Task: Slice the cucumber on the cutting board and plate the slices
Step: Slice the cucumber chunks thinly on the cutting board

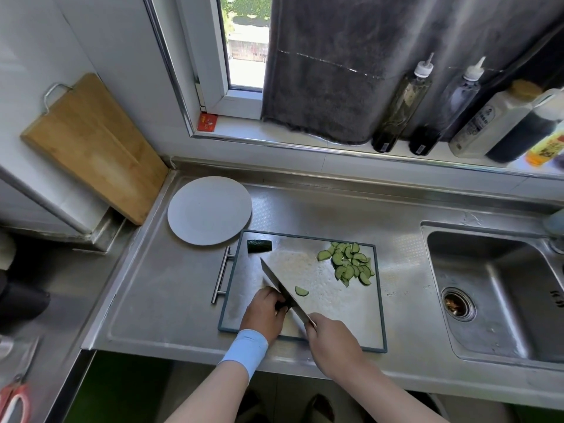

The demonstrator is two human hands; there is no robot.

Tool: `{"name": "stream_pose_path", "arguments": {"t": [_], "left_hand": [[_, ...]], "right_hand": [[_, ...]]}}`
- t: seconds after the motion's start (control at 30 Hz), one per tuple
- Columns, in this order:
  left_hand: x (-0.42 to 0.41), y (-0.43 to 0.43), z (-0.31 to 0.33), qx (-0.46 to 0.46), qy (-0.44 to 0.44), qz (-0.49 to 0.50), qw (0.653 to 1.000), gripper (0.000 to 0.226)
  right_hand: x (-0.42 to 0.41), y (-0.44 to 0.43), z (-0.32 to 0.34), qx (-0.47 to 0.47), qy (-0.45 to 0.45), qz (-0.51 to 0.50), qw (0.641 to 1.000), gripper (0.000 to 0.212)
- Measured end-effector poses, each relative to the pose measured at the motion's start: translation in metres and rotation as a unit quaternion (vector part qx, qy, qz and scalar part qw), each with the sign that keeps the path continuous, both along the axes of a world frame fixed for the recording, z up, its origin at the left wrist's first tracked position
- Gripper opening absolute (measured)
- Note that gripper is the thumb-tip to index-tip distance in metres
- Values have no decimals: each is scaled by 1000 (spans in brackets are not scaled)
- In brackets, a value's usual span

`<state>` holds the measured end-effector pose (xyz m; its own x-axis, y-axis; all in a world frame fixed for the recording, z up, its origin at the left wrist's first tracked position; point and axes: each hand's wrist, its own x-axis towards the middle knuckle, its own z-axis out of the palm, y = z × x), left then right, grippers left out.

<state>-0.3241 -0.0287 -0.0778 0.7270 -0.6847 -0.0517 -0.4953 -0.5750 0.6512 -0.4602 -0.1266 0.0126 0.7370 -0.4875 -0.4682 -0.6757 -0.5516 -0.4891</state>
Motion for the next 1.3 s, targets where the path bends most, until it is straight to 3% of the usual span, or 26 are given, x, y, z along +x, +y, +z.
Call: {"name": "stream_pose_path", "arguments": {"t": [0.43, 1.3], "left_hand": [[-4, 2, 2, 0, -13, 2, 1000, 11], [-5, 3, 5, -10, 5, 22, 1000, 10]], "right_hand": [[21, 2, -12, 24, 41, -14, 999, 18], [1, 3, -2, -5, 25, -8, 1000, 17]]}}
